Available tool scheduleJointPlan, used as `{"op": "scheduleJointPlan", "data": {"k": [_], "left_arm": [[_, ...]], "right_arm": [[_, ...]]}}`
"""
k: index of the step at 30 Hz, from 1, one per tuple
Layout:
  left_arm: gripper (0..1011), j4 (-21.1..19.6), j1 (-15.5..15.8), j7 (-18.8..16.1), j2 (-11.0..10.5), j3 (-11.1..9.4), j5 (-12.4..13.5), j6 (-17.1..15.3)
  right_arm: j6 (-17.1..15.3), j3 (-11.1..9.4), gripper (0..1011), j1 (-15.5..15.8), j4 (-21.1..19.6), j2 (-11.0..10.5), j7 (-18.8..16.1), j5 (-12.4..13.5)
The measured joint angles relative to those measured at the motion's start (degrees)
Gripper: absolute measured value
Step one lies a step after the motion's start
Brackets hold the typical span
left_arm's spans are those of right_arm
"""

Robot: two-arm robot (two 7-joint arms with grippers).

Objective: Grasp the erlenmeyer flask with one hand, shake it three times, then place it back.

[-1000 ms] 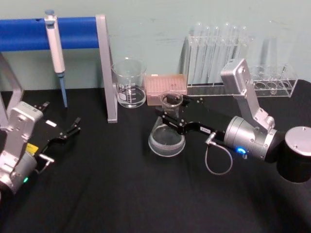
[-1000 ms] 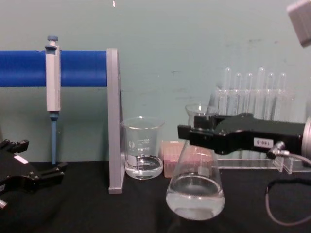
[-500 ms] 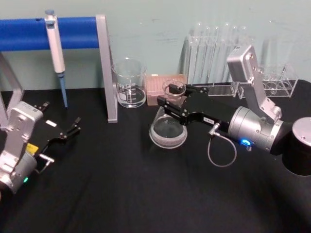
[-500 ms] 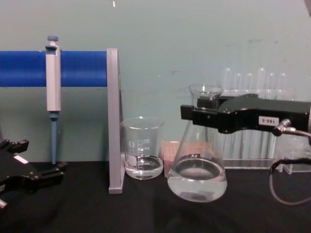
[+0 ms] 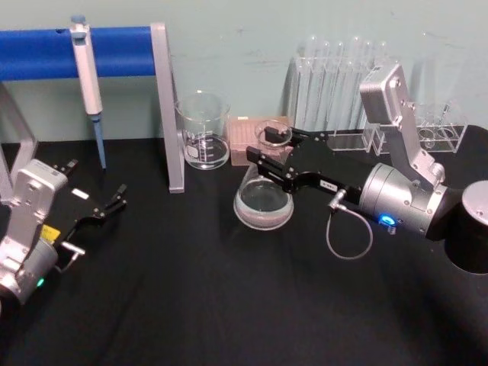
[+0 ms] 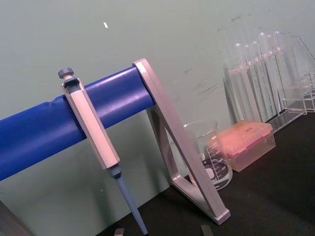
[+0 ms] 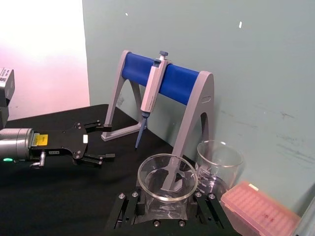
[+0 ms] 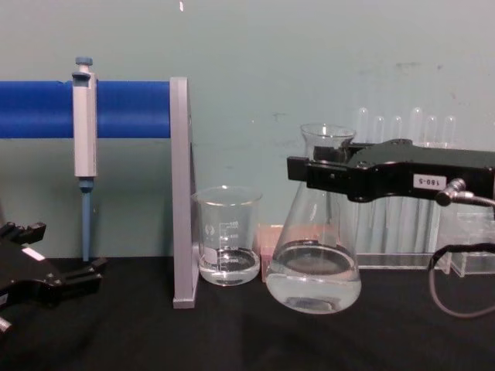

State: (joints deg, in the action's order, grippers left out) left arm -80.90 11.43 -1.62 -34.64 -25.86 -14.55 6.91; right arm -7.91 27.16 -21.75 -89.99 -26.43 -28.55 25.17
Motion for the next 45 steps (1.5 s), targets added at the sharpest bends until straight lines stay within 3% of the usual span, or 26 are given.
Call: {"op": "scheduleJointPlan", "data": {"k": [45], "left_arm": [[1001,0.0,0.0,0.0,0.0,0.0,0.0,0.0]], "right_arm": [[0.1,0.7,450,-0.6,1.4,0.1,0.3,0.5]]}}
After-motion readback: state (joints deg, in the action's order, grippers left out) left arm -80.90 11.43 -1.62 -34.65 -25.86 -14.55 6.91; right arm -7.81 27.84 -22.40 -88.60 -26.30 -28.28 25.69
